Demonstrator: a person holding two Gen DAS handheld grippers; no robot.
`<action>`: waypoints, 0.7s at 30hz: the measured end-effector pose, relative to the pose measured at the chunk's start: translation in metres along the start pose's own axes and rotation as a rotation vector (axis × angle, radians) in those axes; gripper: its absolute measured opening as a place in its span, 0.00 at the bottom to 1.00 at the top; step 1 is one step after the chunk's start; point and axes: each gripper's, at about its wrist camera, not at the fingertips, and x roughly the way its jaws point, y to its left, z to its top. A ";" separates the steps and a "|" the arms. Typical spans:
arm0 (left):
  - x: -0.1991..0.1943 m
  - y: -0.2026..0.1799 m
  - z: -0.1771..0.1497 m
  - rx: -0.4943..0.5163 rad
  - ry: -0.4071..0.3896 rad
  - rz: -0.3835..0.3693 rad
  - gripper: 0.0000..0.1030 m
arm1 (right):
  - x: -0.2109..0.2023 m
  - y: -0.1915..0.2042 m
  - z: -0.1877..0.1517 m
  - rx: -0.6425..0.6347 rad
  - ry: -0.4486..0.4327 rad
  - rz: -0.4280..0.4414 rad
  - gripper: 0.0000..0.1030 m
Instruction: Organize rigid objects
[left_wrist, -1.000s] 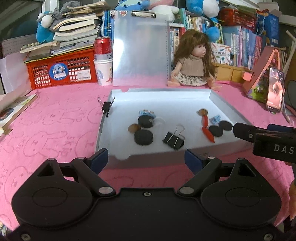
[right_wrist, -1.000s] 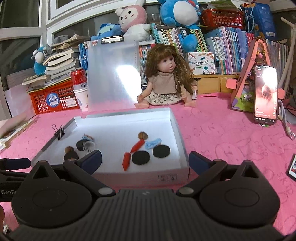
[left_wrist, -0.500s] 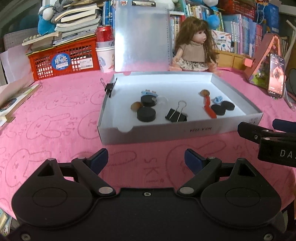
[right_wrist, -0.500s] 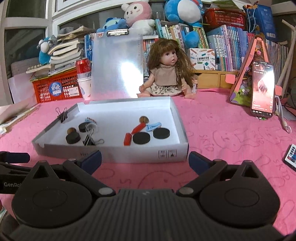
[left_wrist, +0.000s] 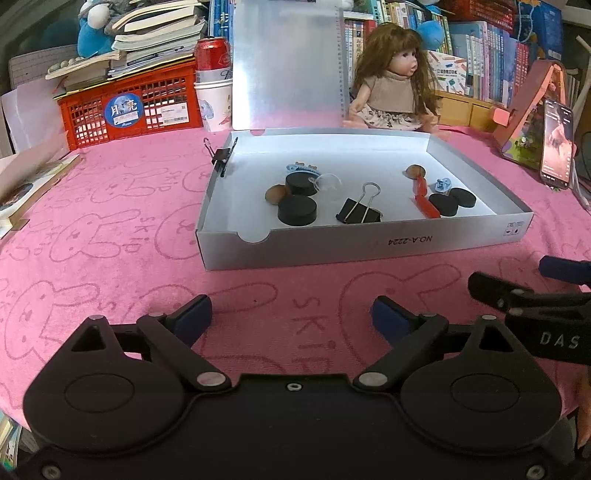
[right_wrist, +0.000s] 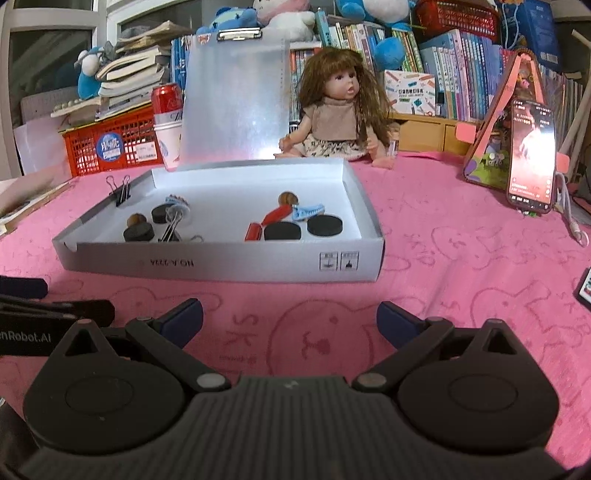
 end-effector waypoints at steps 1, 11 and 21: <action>0.000 0.000 0.000 0.002 -0.001 0.000 0.92 | 0.001 0.000 -0.001 0.000 0.004 0.001 1.00; -0.001 0.003 -0.007 -0.012 -0.024 0.019 1.00 | -0.001 0.003 -0.004 -0.039 -0.004 -0.004 1.00; -0.001 0.003 -0.007 -0.013 -0.024 0.018 1.00 | 0.000 0.004 -0.004 -0.050 -0.001 -0.007 1.00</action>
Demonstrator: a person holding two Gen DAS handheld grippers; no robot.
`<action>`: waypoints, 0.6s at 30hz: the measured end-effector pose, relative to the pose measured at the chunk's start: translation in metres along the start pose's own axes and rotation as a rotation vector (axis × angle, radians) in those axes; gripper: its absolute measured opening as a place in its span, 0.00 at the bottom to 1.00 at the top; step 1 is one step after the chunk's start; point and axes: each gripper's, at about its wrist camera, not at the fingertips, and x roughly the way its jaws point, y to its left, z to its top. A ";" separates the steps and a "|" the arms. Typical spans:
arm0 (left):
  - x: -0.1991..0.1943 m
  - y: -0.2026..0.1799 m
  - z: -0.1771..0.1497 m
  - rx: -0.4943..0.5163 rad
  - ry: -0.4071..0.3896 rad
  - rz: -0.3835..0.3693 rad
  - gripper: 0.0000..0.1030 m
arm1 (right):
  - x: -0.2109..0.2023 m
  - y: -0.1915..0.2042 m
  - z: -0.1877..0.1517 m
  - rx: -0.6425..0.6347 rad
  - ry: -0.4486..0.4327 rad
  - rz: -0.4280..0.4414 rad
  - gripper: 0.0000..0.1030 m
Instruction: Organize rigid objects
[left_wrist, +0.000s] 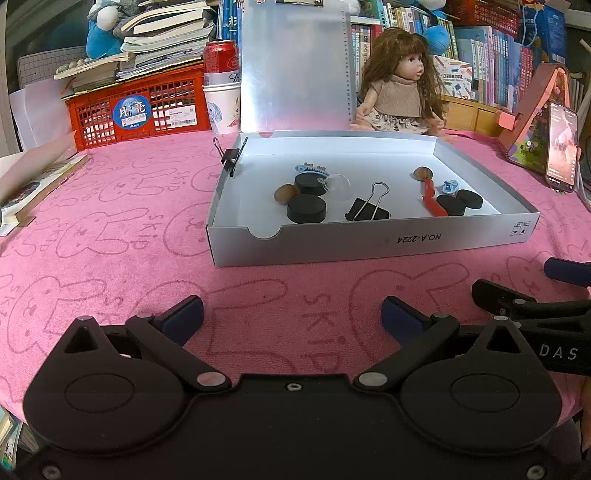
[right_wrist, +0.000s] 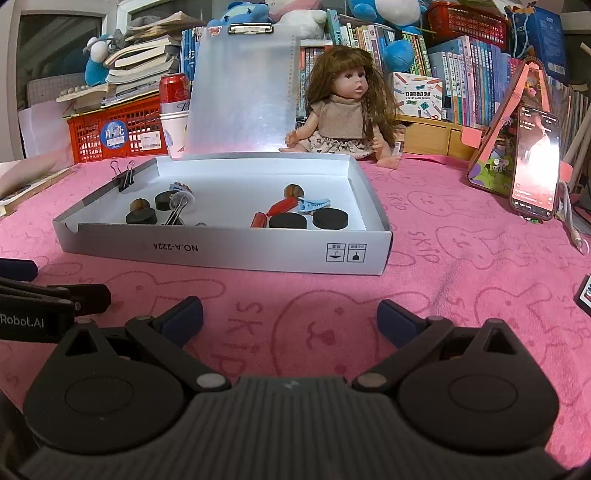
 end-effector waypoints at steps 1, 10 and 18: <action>0.000 0.000 0.000 0.000 -0.001 0.000 1.00 | 0.000 0.000 0.000 0.000 0.000 0.000 1.00; 0.000 0.000 0.000 0.000 0.000 -0.001 1.00 | 0.000 0.000 0.000 0.000 0.000 0.000 1.00; 0.000 0.000 0.000 0.000 -0.001 -0.001 1.00 | 0.000 0.000 0.000 -0.001 0.000 0.000 1.00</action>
